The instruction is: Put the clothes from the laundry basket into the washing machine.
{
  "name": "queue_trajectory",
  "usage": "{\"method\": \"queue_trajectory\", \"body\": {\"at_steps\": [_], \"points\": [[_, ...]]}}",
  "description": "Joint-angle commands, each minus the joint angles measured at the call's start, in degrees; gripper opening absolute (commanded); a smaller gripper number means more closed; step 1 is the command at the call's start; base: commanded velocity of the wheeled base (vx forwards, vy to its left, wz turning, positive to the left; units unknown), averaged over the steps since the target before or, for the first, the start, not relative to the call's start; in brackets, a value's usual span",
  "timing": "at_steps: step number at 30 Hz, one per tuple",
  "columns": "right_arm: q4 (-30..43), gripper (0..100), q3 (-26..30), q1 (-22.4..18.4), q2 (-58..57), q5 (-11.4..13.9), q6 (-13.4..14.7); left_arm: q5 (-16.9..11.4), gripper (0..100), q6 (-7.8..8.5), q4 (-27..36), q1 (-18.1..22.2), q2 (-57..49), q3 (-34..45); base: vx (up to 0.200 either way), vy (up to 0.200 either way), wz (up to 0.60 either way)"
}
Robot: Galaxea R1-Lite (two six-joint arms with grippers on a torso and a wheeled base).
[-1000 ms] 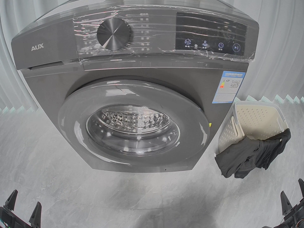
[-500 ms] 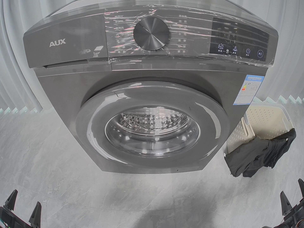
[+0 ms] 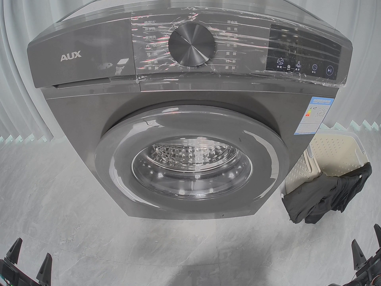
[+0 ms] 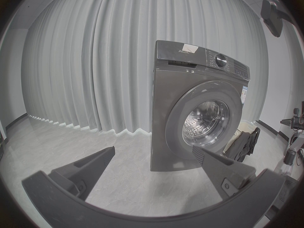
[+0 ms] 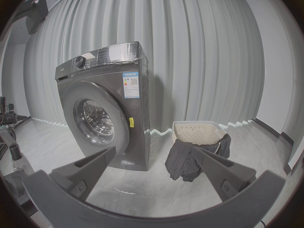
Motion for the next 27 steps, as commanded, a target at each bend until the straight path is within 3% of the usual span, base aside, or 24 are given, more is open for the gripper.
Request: {"method": "queue_trajectory", "body": {"at_steps": [1,19,27], "points": [[0.0,100,1.0,0.1,-0.9,0.0,0.0,0.0,100,-0.02,0.0,0.0,-0.8,0.8,0.0,0.0,0.0],[0.1,100,1.0,-0.2,-0.9,-0.1,0.3,0.0,100,0.07,0.0,0.0,-0.8,0.8,0.0,0.0,0.0],[0.0,100,1.0,-0.1,-0.9,0.3,-0.8,0.0,100,0.07,0.0,0.0,-0.8,0.8,0.0,0.0,0.0]]}}
